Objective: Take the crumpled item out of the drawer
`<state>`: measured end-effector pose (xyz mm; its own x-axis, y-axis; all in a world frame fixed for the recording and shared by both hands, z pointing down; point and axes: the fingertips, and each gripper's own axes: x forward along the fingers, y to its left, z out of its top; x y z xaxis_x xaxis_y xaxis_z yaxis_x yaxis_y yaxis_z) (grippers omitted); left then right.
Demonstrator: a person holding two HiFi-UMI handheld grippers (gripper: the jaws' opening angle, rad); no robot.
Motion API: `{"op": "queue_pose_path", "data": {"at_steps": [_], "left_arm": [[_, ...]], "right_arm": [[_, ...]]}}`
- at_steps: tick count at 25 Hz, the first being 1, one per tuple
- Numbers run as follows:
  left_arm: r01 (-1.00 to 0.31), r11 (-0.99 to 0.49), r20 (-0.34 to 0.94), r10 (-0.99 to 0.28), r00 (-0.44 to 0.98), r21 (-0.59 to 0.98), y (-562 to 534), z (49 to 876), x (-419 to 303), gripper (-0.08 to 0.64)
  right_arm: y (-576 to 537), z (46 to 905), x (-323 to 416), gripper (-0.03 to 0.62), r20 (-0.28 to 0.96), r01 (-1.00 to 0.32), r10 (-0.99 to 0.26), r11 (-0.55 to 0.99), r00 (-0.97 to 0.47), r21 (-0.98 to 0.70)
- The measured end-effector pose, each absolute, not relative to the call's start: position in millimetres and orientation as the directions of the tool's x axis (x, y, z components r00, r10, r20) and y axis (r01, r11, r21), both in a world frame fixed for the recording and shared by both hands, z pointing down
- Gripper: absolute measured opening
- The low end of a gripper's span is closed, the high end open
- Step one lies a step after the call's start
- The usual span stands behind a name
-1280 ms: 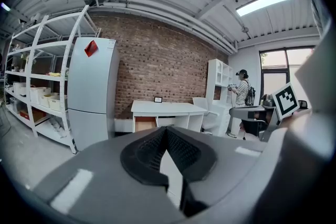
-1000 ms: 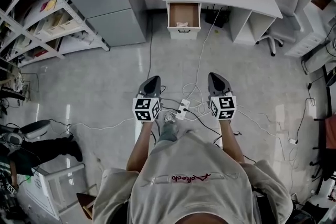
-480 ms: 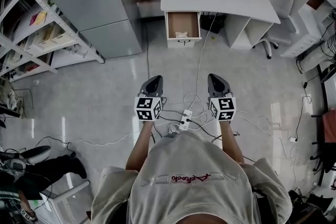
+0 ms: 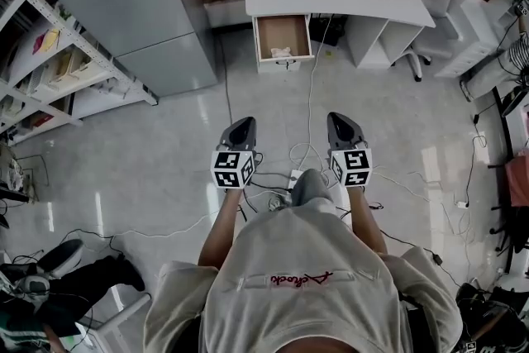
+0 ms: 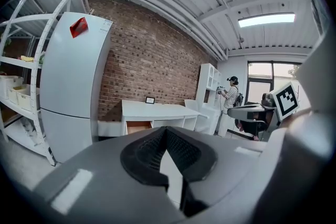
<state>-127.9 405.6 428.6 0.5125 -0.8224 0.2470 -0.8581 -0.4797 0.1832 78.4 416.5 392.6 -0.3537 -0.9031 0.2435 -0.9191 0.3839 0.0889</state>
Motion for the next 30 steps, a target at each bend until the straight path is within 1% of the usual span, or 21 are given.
{"op": "queue_pose_path", "data": {"at_steps": [9,15,23,30], "left_arm": [[-0.853,-0.486,0.251,-0.816,0.521,0.191,387,433,-126,0.009],[-0.863,-0.471,0.246,-0.828,0.503,0.180,358,435,-128,0.009],[-0.883,-0.445,0.263,-0.843,0.469,0.150,289,442,-132,0.009],[-0.890,-0.433,0.282,-0.844,0.456,0.143,206,438,-112,0.009]], "right_arm": [[399,396,79,0.012,0.252,-0.920,-0.903,0.381,-0.347,0.098],[366,403,86,0.012,0.244,-0.923,-0.906,0.376,-0.346,0.088],[291,421,85,0.012,0.235,-0.918,-0.898,0.394,-0.372,0.052],[209,430,96,0.012,0.254,-0.906,-0.880,0.423,-0.402,0.031]]}}
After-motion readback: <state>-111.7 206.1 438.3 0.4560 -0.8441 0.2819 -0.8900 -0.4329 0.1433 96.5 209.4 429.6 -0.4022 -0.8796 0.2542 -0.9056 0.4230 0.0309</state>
